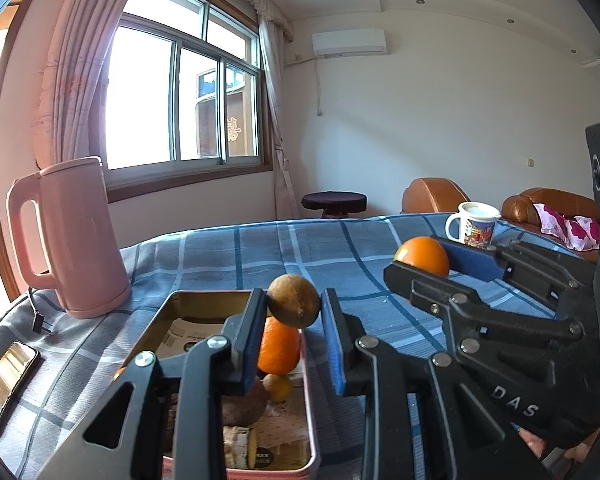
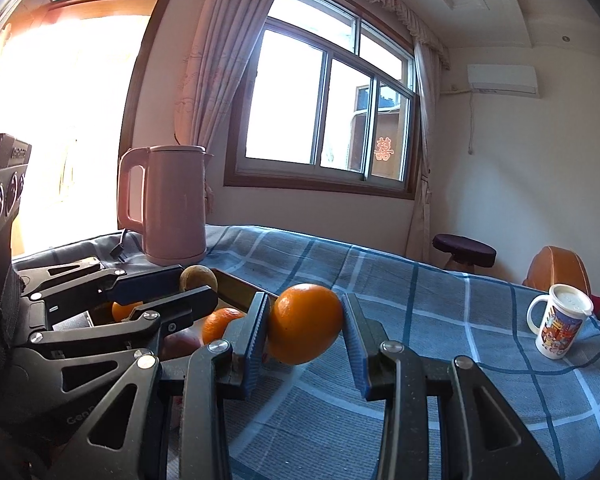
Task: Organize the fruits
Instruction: 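Carry the kiwi and the small orange over the tin box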
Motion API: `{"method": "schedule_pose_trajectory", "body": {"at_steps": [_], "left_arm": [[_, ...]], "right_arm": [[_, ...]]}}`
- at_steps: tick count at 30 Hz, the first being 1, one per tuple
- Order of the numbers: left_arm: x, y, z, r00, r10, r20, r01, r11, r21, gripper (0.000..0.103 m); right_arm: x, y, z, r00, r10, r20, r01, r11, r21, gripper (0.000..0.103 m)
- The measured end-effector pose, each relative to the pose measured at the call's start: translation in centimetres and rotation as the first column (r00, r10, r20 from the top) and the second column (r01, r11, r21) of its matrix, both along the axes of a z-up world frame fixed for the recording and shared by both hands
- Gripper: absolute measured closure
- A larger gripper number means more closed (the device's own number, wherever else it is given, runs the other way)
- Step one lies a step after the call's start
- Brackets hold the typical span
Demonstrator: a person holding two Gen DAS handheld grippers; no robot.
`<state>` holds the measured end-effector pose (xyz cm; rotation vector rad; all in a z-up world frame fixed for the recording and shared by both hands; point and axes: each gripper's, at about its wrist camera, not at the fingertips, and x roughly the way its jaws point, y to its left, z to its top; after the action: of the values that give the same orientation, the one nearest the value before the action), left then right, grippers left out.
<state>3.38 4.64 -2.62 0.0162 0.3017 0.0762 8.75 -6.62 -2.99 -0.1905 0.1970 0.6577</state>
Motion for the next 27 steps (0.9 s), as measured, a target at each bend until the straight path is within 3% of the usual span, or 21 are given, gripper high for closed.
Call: {"method": "schedule_pose_trajectory", "body": {"at_steps": [21, 27], "left_arm": [[-1.5, 3.9, 0.6, 0.996, 0.090, 0.012, -0.089, 0.996, -0.023, 0.074], [-1.4, 5.5, 0.3, 0.991, 0.131, -0.020, -0.132, 0.991, -0.032, 0.074]], "right_arm": [[-1.0, 3.0, 0.7, 0.998, 0.063, 0.015, -0.062, 0.998, -0.013, 0.065], [-1.1, 4.3, 0.6, 0.995, 0.096, -0.002, -0.096, 0.995, -0.022, 0.065]]}}
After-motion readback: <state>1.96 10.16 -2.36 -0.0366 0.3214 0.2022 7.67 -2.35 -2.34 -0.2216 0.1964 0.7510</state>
